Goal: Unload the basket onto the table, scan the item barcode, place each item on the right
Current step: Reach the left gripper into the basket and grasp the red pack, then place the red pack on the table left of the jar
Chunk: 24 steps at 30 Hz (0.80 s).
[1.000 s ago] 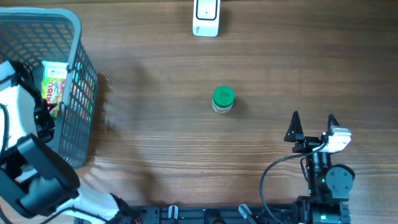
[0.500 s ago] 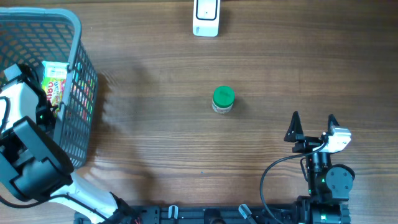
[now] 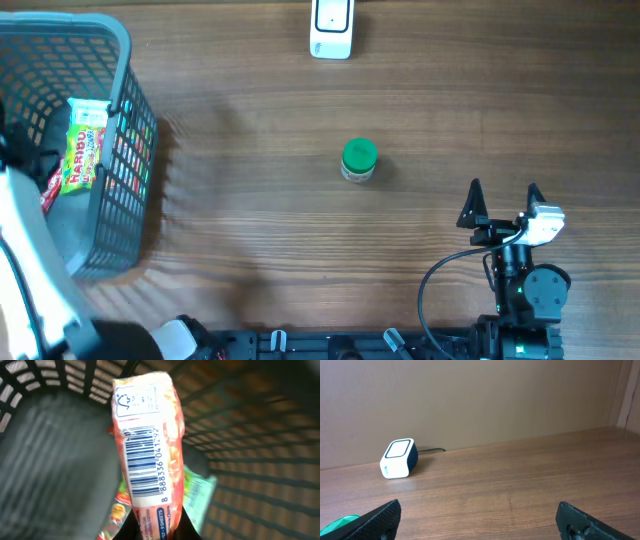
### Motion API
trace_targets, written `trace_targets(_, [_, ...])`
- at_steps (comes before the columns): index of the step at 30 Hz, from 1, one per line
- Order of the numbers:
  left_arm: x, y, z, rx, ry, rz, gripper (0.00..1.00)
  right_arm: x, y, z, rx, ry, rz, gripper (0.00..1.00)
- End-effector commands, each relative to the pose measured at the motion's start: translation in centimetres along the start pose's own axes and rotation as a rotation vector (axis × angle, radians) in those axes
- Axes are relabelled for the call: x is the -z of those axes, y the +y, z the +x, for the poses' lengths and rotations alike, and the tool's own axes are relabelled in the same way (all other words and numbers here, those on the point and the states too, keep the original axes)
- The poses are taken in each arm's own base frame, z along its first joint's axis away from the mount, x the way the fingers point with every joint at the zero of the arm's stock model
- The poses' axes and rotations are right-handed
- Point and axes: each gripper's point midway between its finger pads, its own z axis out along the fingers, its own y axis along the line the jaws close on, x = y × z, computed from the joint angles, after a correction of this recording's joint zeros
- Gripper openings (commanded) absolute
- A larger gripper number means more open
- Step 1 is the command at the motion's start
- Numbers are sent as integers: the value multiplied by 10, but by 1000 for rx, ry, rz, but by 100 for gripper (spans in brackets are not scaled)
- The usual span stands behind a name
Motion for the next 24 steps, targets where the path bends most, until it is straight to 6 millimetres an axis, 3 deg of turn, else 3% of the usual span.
trace_targets(1, [59,-14,-17,19,-27,178,4,0,0,-2,12,-9,4,100])
trace_targets(3, [92,-33,-3,-32,80,349,4,0,0,-2,12,-9,4,100])
trace_targets(5, [129,-60,27,-134,247,558,4,0,0,-2,12,-9,4,100])
trace_targets(7, [174,-76,79,-249,430,727,4,0,0,-2,12,-9,4,100])
trace_targets(9, [195,-75,121,-352,517,769,4,0,0,-2,11,-9,4,100])
trace_targets(11, [222,-64,189,-587,617,827,4,0,0,-2,12,-9,4,100])
trace_targets(13, [230,-39,259,-839,607,806,4,0,0,-2,12,-9,4,100])
trace_targets(14, [224,-24,282,-918,573,751,4,0,0,-2,12,-9,4,100])
trace_targets(17, [192,41,385,-1225,543,568,4,0,0,-2,12,-9,4,100])
trace_targets(18, [180,54,403,-1256,540,518,4,0,0,-2,12,-9,4,100])
trace_targets(19, [142,87,440,-1308,537,376,4,0,0,-2,12,-9,4,100])
trace_targets(22, [82,142,478,-1369,574,144,4,0,0,-2,12,-9,4,99])
trace_targets(24, [55,171,489,-1418,589,38,4,0,0,-2,12,-9,4,100])
